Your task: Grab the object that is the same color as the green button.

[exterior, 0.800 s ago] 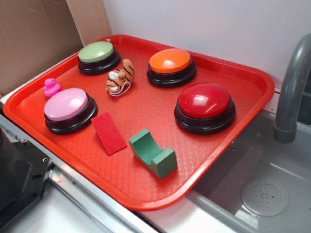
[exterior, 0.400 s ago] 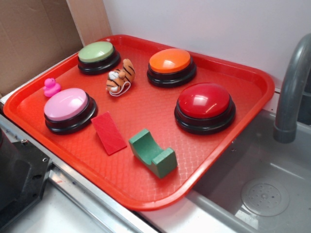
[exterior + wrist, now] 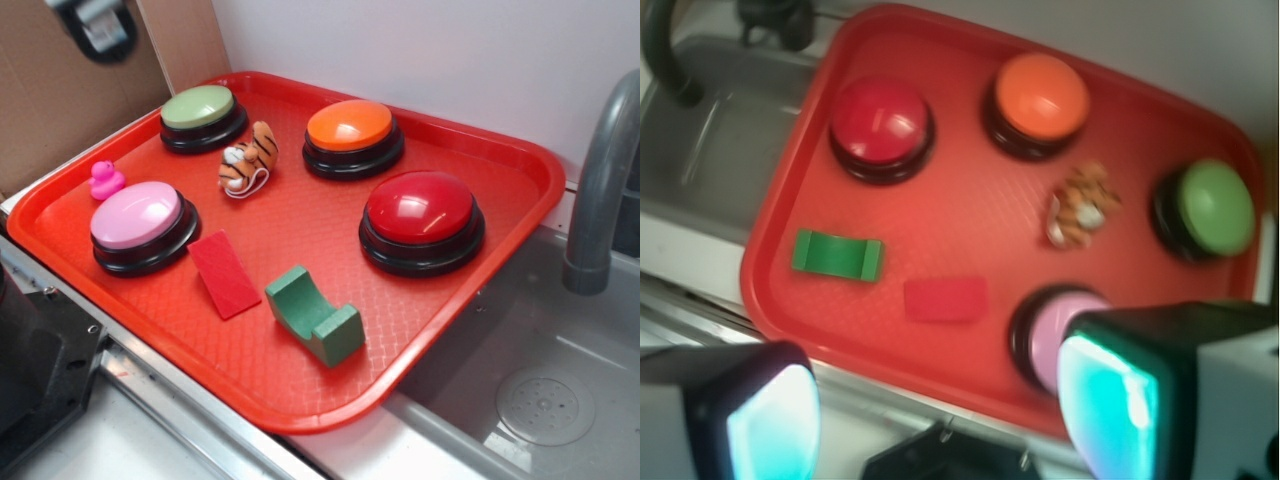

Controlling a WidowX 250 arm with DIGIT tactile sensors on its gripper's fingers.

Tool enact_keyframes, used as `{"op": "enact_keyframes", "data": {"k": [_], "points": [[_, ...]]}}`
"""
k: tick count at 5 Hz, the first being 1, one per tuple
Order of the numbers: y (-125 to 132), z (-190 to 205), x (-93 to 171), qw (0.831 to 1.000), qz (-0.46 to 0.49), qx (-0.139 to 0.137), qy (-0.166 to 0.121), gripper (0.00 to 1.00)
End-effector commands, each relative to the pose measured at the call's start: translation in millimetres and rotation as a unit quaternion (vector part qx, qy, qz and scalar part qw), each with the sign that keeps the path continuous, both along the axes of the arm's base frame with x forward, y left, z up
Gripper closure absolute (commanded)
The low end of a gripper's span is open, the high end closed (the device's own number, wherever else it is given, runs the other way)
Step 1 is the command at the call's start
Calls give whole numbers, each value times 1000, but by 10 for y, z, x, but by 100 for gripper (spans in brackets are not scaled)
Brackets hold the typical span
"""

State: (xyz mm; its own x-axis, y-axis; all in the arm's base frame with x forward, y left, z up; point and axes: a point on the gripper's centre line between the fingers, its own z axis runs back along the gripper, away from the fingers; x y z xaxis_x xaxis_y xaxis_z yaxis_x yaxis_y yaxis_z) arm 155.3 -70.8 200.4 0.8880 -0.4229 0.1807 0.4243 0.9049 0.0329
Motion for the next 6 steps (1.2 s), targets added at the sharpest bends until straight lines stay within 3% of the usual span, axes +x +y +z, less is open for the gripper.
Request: {"op": "enact_keyframes", "data": {"k": [1, 2, 3, 4, 5, 6], "points": [[-304, -681, 92, 963, -264, 33, 48, 0], [-385, -963, 204, 918, -382, 68, 83, 0], [-502, -1106, 264, 860, -495, 60, 103, 0], [-572, -1294, 128, 794, -591, 76, 122, 0], [-520, -1468, 37, 793, -590, 71, 136, 0], [-558, -1619, -54, 807, -571, 74, 133, 0]]}}
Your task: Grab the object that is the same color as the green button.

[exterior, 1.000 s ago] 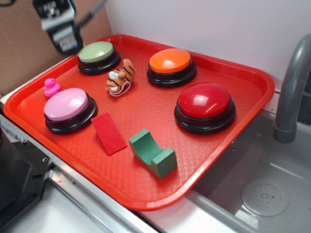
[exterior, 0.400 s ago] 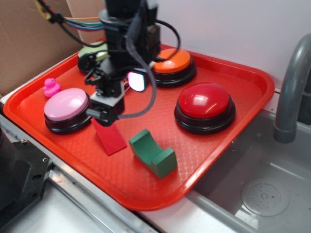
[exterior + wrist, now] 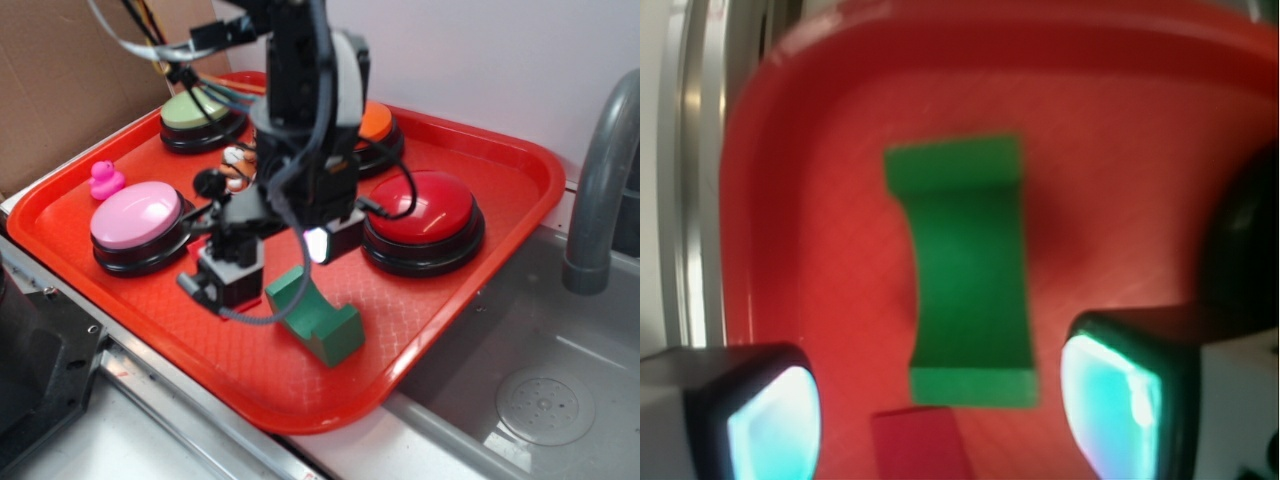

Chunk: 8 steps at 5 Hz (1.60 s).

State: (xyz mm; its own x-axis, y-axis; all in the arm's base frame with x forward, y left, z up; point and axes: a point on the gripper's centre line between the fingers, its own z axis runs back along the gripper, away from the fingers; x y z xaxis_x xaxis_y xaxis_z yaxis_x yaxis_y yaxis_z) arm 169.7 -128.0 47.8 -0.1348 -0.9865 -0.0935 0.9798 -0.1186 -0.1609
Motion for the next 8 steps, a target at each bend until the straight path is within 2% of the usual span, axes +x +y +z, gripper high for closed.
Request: {"op": "enact_keyframes", "data": {"k": [1, 2, 3, 4, 5, 6, 7, 8], "points": [[47, -258, -175, 994, 86, 15, -58, 0], [4, -406, -184, 996, 78, 25, -44, 0], [14, -373, -153, 995, 82, 33, -40, 100], [-12, -378, -171, 995, 95, 21, -37, 100], [-8, -331, -186, 993, 109, 38, -39, 100], [65, 149, -201, 968, 233, 34, -80, 100], [321, 644, -143, 927, 350, 81, -107, 100], [577, 1144, -174, 872, 464, 95, -121, 100]]}}
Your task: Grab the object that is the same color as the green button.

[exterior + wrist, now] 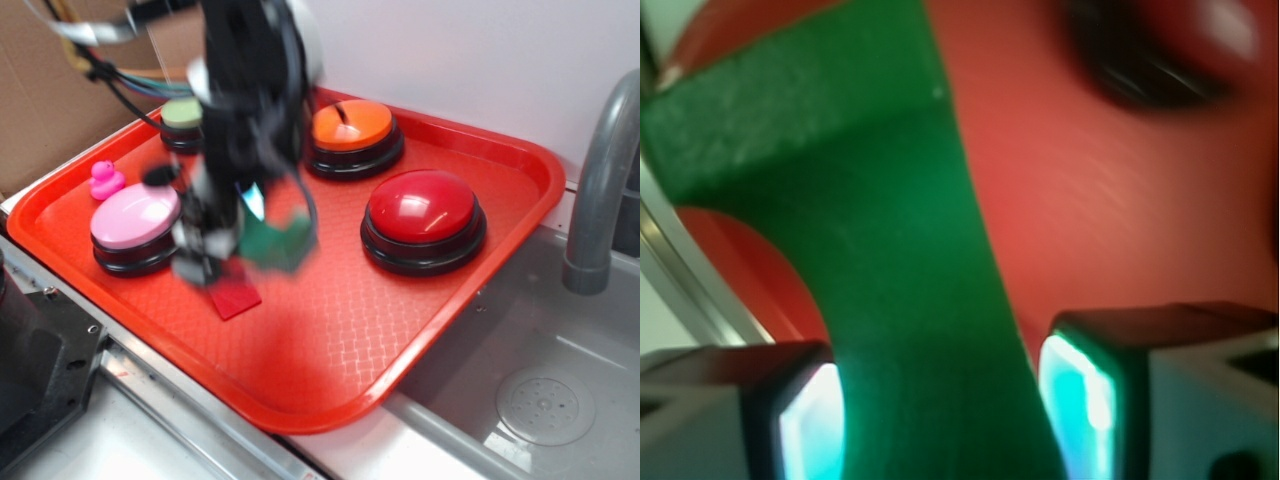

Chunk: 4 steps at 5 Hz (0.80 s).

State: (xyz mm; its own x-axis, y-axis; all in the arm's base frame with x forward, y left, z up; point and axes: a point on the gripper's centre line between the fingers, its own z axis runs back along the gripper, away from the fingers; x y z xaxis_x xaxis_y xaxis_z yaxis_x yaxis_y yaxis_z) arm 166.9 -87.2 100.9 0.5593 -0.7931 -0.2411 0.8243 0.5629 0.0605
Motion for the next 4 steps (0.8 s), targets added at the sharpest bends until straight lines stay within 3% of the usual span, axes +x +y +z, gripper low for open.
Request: {"op": "enact_keyframes", "data": {"k": [1, 2, 3, 4], "points": [[303, 952, -298, 966, 248, 19, -67, 100], [333, 1163, -412, 923, 367, 22, -117, 100], [291, 1258, -386, 867, 481, 11, -128, 100], [248, 1218, -349, 802, 583, 44, -124, 100]]}}
